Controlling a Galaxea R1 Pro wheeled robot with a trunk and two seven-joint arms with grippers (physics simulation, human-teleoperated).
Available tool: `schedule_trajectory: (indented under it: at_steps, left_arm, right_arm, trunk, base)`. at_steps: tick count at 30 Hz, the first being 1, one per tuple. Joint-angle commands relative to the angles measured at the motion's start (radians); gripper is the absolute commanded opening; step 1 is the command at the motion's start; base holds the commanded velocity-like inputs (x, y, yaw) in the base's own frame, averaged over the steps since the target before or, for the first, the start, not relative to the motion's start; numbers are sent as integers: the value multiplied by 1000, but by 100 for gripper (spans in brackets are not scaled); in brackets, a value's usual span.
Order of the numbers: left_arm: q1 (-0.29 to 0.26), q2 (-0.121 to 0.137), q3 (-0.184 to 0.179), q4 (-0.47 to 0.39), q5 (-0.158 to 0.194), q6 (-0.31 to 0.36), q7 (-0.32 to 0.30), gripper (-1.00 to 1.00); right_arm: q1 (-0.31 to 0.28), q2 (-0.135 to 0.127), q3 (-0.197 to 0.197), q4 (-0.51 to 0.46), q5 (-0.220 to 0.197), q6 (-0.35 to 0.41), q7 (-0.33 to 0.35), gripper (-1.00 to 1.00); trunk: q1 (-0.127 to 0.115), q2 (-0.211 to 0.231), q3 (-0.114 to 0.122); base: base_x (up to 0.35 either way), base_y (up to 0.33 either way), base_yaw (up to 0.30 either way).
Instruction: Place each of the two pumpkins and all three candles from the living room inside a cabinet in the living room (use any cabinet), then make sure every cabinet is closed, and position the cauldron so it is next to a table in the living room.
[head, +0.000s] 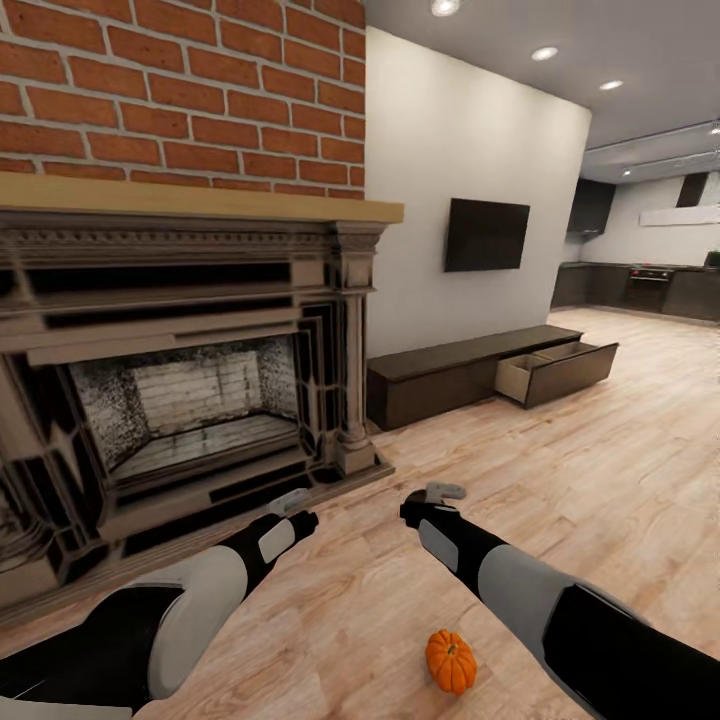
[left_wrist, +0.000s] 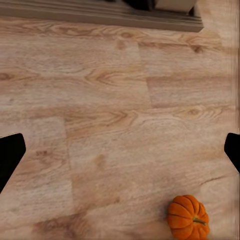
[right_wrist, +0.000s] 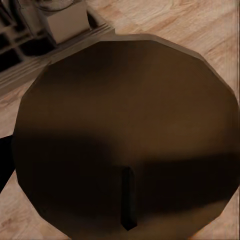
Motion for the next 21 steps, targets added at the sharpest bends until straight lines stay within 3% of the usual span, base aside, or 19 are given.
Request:
schedule_trajectory:
  at_steps: [1,21]
  left_arm:
    - [0,0,4,-2,-1,5,5,100]
    - [1,-3,4,-2,-1,5,5,100]
  right_arm:
    - [-1,-1,8,-3,0,5,-6,-100]
    - [4,-1,11,-3,6,5,-6,-100]
  trunk:
    - [0,-1,-1]
    - [0,-1,0]
  base:
    - [0,-291,-52]
    - [0,-292,-10]
